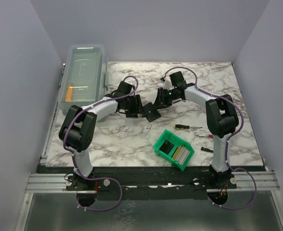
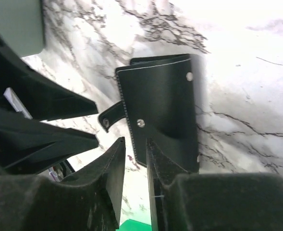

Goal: Put the credit cards into the card holder
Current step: Close the card holder at the center of the board.

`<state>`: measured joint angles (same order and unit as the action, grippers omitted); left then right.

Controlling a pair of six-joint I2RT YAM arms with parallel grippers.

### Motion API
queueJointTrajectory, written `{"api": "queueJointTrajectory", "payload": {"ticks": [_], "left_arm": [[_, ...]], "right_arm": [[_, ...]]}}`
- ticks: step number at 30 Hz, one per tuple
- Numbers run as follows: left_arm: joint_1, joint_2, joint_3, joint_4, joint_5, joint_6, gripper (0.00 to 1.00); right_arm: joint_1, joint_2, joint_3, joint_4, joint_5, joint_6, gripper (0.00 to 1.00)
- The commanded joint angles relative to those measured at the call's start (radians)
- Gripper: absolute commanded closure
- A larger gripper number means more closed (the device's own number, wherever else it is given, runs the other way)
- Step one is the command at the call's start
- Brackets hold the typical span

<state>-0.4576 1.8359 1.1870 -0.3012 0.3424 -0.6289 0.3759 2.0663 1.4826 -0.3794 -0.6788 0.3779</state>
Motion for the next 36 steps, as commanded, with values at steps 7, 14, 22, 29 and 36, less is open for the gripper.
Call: {"api": "queueJointTrajectory", "payload": {"ticks": [7,14,22,29,36], "left_arm": [[-0.039,0.026,0.109,-0.057,-0.108,-0.071,0.46],[-0.046,0.045,0.166,-0.137,-0.214,-0.113,0.47],[0.035,0.130,0.313,-0.150,-0.011,-0.039,0.67],[0.039,0.295,0.457,-0.148,0.100,-0.037,0.85],[0.049,0.356,0.452,-0.142,0.130,-0.011,0.91]], "right_arm": [[0.000,0.058,0.002,-0.015,0.032,-0.026,0.83],[0.001,0.021,-0.025,0.010,0.017,-0.050,0.80],[0.009,-0.065,-0.122,0.165,-0.082,-0.067,0.58],[0.044,-0.062,-0.133,0.246,-0.099,-0.022,0.59],[0.056,-0.033,-0.106,0.229,-0.086,-0.014,0.66]]}}
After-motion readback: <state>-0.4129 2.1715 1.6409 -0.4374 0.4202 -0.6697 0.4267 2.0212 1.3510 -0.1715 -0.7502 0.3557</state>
